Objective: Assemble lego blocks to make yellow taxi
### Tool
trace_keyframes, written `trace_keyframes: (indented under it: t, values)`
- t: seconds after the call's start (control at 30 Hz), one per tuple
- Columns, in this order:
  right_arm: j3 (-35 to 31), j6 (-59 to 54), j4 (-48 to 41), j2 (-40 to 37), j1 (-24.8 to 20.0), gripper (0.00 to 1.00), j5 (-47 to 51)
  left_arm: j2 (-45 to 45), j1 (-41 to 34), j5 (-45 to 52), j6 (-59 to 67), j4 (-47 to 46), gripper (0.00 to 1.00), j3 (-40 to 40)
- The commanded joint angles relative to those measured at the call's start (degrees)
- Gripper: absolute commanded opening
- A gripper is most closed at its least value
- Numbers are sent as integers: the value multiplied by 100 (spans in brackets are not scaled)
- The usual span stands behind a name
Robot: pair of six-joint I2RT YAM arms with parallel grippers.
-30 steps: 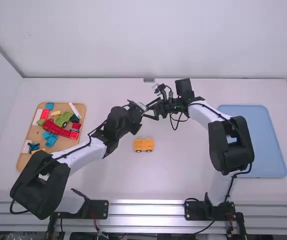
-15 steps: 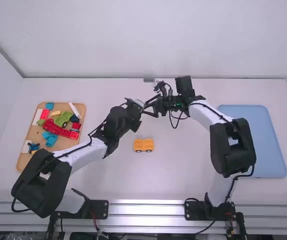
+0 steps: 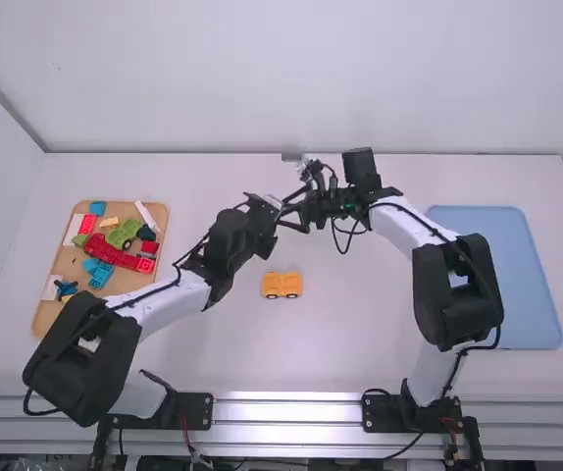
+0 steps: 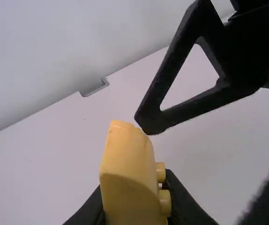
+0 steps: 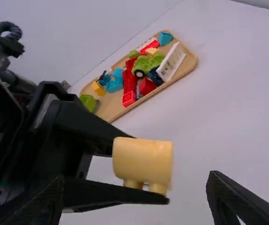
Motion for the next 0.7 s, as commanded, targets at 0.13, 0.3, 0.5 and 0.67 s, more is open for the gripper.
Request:
trace_keyframes:
  t: [0.13, 0.3, 0.5, 0.67]
  values:
    - [57, -221, 101, -140, 155, 83, 2, 240, -50, 352, -39, 275, 2, 33]
    - [55, 146, 170, -140, 299, 82, 776, 238, -52, 474, -39, 321, 2, 33]
    - [55, 212, 179, -140, 297, 78, 876, 238, -48, 612, -37, 476, 2, 33]
    - [55, 216, 109, -140, 420, 70, 903, 238, -52, 675, 26, 612, 2, 33]
